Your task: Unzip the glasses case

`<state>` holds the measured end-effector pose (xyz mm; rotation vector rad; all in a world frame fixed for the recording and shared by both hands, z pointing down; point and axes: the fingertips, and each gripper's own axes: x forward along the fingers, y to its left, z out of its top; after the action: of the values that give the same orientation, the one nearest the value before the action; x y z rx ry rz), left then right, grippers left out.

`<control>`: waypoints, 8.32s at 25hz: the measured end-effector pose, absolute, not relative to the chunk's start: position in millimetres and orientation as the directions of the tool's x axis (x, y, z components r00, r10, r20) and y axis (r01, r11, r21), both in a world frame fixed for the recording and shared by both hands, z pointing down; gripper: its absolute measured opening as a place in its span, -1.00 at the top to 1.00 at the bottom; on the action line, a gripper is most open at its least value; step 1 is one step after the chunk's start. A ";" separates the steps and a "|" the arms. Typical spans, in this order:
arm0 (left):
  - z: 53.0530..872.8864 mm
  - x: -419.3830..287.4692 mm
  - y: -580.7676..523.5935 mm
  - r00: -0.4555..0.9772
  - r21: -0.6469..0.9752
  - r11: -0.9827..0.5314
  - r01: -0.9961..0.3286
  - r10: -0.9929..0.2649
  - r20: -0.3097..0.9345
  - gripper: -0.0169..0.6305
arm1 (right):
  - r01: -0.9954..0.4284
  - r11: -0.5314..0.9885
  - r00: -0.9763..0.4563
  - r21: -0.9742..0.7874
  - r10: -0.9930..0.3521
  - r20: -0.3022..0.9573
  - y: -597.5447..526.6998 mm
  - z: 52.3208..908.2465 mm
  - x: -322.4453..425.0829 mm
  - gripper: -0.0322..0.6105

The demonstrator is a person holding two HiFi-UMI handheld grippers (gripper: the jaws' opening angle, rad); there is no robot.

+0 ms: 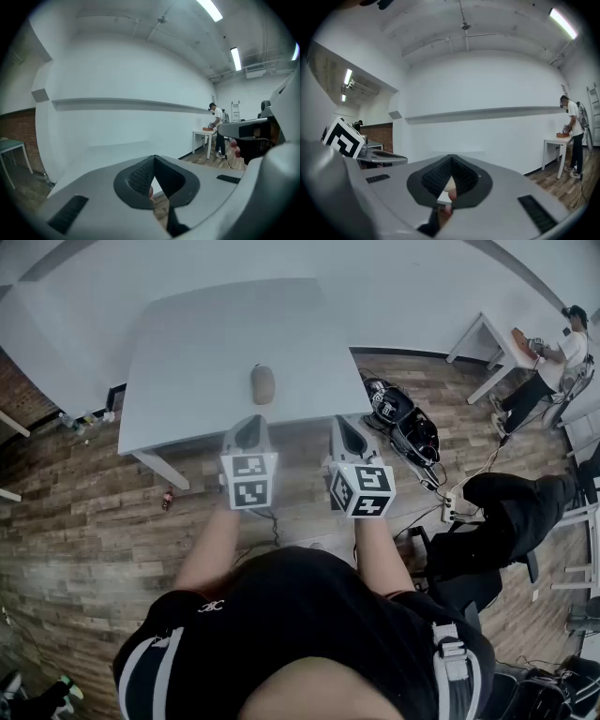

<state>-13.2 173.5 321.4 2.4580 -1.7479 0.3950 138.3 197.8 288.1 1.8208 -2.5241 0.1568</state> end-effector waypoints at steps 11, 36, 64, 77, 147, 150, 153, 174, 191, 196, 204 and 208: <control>335.4 -26.6 180.4 0.314 -0.061 -0.348 -0.935 -0.898 0.308 0.98 | -0.950 0.296 -0.306 -0.100 -0.947 0.100 206.9 300.8 125.0 0.89; 354.6 -61.6 187.6 0.324 -0.059 -0.361 -0.931 -0.887 0.331 0.98 | -0.960 0.277 -0.279 -0.052 -0.958 0.061 211.4 303.2 80.4 0.88; 392.0 -143.2 125.3 0.268 -0.071 -0.313 -0.947 -0.893 0.362 0.98 | -0.944 0.316 -0.321 -0.094 -0.946 0.045 94.4 318.3 28.1 0.88; 400.0 -74.7 -31.8 0.230 -0.050 -0.290 -0.956 -0.844 0.485 0.98 | -0.910 0.355 -0.384 -0.215 -0.916 0.116 -74.6 343.3 110.1 0.88; 630.4 56.8 -259.6 0.605 0.468 -0.508 -0.723 -0.139 0.784 -0.02 | -0.983 0.182 -0.174 -0.023 -0.883 0.436 -229.1 437.5 141.5 0.88; 631.7 57.0 -258.0 0.610 0.479 -0.515 -0.711 -0.113 0.784 0.00 | -0.984 0.178 -0.173 -0.031 -0.881 0.440 -227.2 440.9 143.8 0.88; 631.6 55.5 -254.9 0.627 0.500 -0.512 -0.698 -0.099 0.773 0.03 | -0.983 0.181 -0.176 -0.031 -0.880 0.441 -225.4 443.3 144.6 0.88; 449.7 38.4 -221.6 0.884 -0.036 -0.973 -0.228 -0.223 0.410 0.06 | -0.817 0.536 -0.576 -0.214 -0.781 0.241 -221.3 378.5 94.9 0.88; 434.3 41.6 -166.8 0.873 -0.180 -0.979 -0.095 -0.169 0.458 0.06 | -0.593 0.698 -0.792 -0.402 -0.596 0.133 -193.4 372.0 64.1 0.42; 430.5 41.2 -159.9 0.875 -0.152 -0.985 -0.083 -0.145 0.462 0.06 | -0.574 0.733 -0.808 -0.364 -0.578 0.110 -185.0 365.8 59.5 0.54; 436.2 35.2 -157.4 0.870 -0.087 -0.991 -0.098 -0.127 0.477 0.06 | -0.601 0.772 -0.800 -0.208 -0.581 0.152 -179.1 366.6 48.8 0.79; 426.5 31.2 -157.0 0.893 -0.038 -0.992 -0.122 -0.126 0.432 0.06 | -0.641 0.744 -0.767 -0.188 -0.632 0.112 -179.6 357.2 42.8 0.82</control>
<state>31.2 -157.0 426.5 3.0657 -0.2006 0.7013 42.8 -179.6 357.2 1.0571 -2.8957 0.3356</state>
